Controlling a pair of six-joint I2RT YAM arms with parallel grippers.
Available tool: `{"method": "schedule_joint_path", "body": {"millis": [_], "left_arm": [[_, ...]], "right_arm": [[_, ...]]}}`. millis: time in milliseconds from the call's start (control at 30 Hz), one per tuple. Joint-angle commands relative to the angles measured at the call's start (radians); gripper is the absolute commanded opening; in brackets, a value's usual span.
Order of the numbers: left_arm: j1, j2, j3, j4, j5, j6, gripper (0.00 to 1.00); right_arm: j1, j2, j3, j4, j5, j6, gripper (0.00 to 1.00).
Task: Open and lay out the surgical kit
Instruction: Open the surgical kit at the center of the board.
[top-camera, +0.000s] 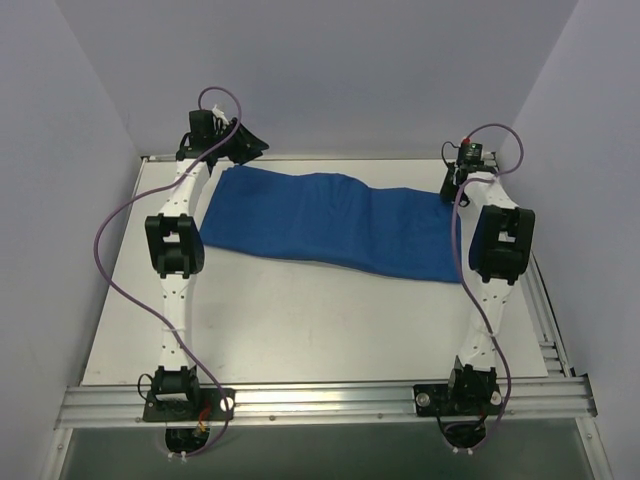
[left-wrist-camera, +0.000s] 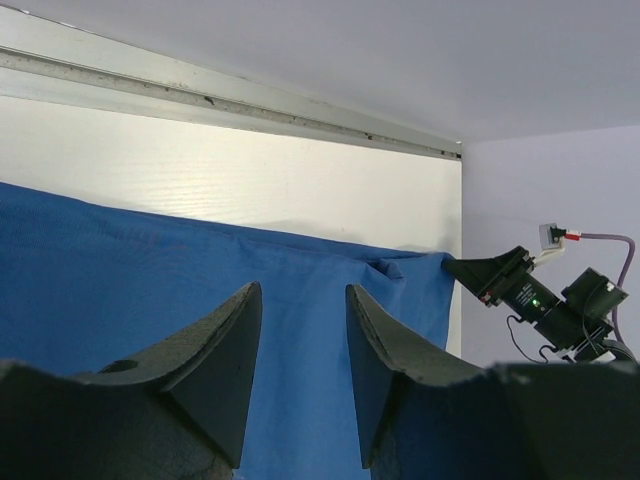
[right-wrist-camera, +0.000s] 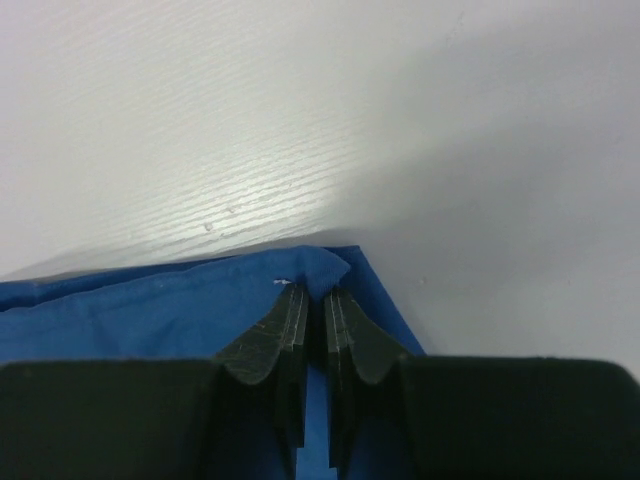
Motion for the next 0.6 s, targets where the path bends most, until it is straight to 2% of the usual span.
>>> {"method": "schedule_joint_path", "body": {"millis": [0, 100, 567], "left_arm": [[0.007, 0.007, 0.033, 0.045, 0.009, -0.008, 0.48], [0.005, 0.007, 0.029, 0.036, 0.001, -0.006, 0.46], [-0.002, -0.007, -0.016, 0.025, -0.036, -0.003, 0.42]], "right_arm": [[0.029, -0.125, -0.048, 0.026, -0.035, 0.0, 0.04], [0.038, -0.158, -0.073, 0.028, -0.01, 0.006, 0.0], [0.095, -0.333, -0.263, -0.008, 0.056, 0.035, 0.0]]}}
